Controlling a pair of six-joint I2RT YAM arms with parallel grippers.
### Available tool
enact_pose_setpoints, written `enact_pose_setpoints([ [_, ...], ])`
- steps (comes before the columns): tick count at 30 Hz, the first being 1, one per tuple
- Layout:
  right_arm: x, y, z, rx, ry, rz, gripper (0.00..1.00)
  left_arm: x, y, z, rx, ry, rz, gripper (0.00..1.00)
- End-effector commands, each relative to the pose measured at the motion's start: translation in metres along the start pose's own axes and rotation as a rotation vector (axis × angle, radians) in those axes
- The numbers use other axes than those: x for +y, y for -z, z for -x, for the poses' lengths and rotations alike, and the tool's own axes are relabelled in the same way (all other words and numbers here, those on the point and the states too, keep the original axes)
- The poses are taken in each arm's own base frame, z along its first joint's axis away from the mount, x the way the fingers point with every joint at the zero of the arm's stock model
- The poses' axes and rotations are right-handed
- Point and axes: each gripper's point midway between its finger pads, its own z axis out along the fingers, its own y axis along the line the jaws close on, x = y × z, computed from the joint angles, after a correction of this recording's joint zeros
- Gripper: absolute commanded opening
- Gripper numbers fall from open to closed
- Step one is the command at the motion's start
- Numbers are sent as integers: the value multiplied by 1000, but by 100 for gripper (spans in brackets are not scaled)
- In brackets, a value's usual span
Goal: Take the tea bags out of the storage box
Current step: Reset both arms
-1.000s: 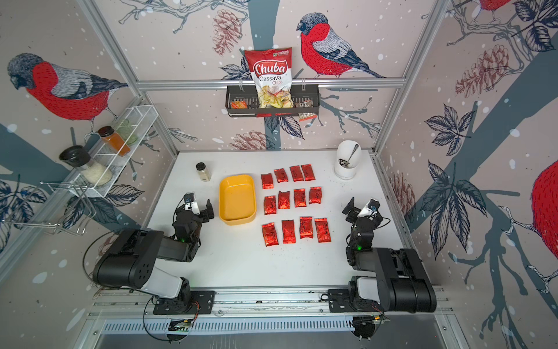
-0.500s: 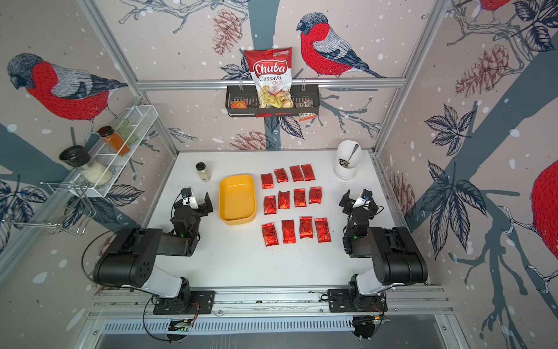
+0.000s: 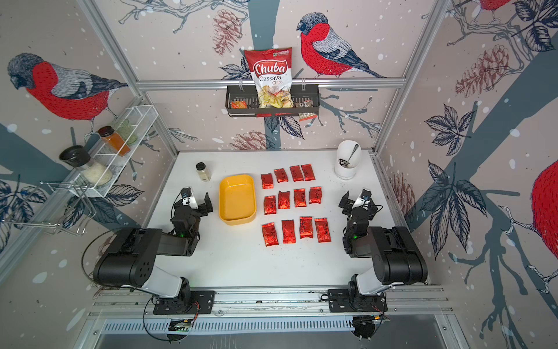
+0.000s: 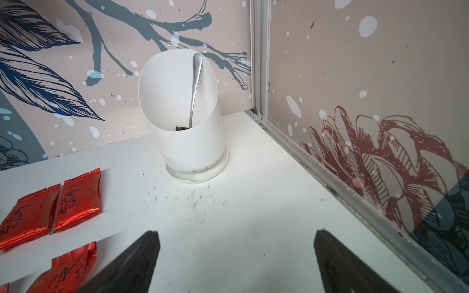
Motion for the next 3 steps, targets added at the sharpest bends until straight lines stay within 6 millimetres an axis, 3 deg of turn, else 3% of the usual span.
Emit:
enact_pose_setpoints([
  [1, 2, 0, 6, -20, -18, 12, 100, -1, 0, 7, -27, 7, -10, 96],
  [3, 2, 1, 6, -15, -19, 13, 100, -1, 0, 8, -29, 8, -9, 96],
])
